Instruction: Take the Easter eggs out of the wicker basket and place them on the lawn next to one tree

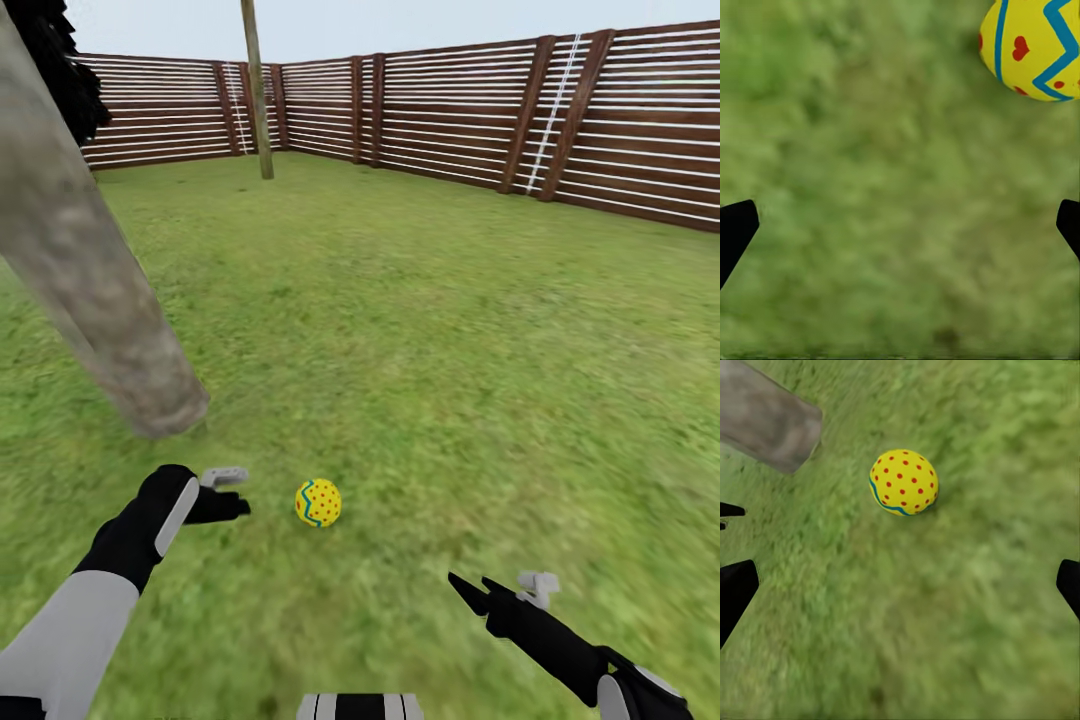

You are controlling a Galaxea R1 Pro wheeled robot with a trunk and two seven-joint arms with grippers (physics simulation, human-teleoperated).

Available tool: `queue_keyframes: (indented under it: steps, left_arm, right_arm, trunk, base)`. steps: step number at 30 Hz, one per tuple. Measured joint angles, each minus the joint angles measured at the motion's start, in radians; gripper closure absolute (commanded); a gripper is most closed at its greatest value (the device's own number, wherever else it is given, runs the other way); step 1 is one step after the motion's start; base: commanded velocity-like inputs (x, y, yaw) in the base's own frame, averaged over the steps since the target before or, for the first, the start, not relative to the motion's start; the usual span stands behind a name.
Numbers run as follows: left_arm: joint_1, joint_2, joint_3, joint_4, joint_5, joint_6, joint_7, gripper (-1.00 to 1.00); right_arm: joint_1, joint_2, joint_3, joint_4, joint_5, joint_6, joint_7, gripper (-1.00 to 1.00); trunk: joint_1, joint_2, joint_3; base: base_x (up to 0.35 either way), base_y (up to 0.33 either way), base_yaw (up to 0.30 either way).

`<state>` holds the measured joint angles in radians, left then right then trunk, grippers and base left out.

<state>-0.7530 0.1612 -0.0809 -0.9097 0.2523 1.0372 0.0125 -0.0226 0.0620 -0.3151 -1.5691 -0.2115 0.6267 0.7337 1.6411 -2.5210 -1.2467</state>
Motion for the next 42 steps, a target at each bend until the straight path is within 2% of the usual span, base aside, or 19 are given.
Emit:
queue_keyframes:
  steps: [8, 17, 42]
  left_arm:
    - [-0.001, -0.001, 0.000, 0.010, -0.002, 0.007, 0.000, -1.00]
    - [-0.003, -0.003, -0.001, 0.111, -0.002, 0.007, 0.001, -1.00]
    - [-0.004, -0.006, 0.001, 0.126, -0.002, 0.007, 0.002, -1.00]
  right_arm:
    - [0.000, 0.000, 0.000, 0.000, 0.001, 0.000, 0.000, -1.00]
    - [-0.001, 0.000, 0.000, 0.000, 0.001, 0.000, 0.000, -1.00]
    - [-0.001, 0.000, 0.000, 0.002, 0.000, 0.000, 0.000, -1.00]
  trunk:
    - [-0.004, 0.002, 0.031]
    - [-0.008, 0.004, 0.066]
    - [-0.019, 0.010, 0.163]
  base:
    - [-0.001, 0.000, 0.290]
    - [0.000, 0.000, 0.290]
    - [0.000, 0.000, 0.289]
